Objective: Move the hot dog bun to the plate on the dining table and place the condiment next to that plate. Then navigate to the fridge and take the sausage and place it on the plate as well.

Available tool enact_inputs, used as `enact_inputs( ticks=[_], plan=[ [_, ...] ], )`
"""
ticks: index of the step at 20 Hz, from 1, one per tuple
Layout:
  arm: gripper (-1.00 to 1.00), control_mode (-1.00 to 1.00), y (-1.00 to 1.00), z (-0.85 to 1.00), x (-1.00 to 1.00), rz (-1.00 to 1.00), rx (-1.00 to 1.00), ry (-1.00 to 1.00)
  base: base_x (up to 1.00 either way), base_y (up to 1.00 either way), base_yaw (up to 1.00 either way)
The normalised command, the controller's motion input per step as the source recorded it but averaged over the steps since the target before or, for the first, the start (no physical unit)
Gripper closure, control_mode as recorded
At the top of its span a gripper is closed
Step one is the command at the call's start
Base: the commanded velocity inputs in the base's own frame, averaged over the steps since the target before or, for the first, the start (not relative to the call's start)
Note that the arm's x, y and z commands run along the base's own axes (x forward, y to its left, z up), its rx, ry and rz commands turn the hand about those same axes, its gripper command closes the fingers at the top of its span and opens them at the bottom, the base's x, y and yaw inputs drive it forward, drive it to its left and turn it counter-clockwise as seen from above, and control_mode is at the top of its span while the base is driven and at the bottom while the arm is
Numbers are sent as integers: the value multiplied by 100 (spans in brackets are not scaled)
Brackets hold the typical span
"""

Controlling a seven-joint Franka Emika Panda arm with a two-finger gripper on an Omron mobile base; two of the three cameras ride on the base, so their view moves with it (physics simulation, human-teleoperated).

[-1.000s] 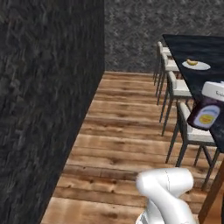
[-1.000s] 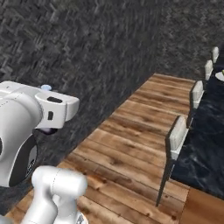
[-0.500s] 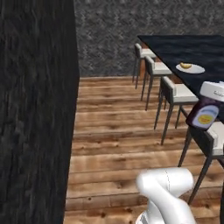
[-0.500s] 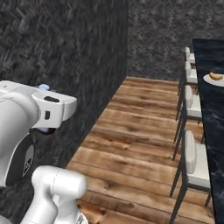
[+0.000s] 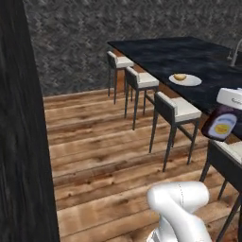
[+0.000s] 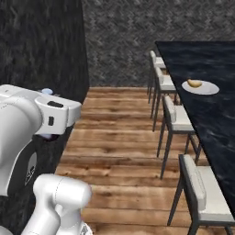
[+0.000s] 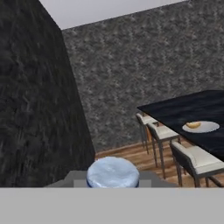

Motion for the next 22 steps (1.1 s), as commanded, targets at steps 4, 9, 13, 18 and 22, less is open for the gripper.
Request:
enact_inputs(
  ticks=[4, 9, 13, 18, 22],
  plan=[
    [100, 100, 0, 0, 0, 0, 0, 0, 100, 58, -48],
    [100, 100, 0, 0, 0, 0, 0, 0, 100, 71, -49],
    [100, 100, 0, 0, 0, 0, 0, 0, 100, 77, -51],
    [100, 100, 0, 0, 0, 0, 0, 0, 100, 77, -51],
    [100, 100, 0, 0, 0, 0, 0, 0, 100, 76, -51]
  ],
)
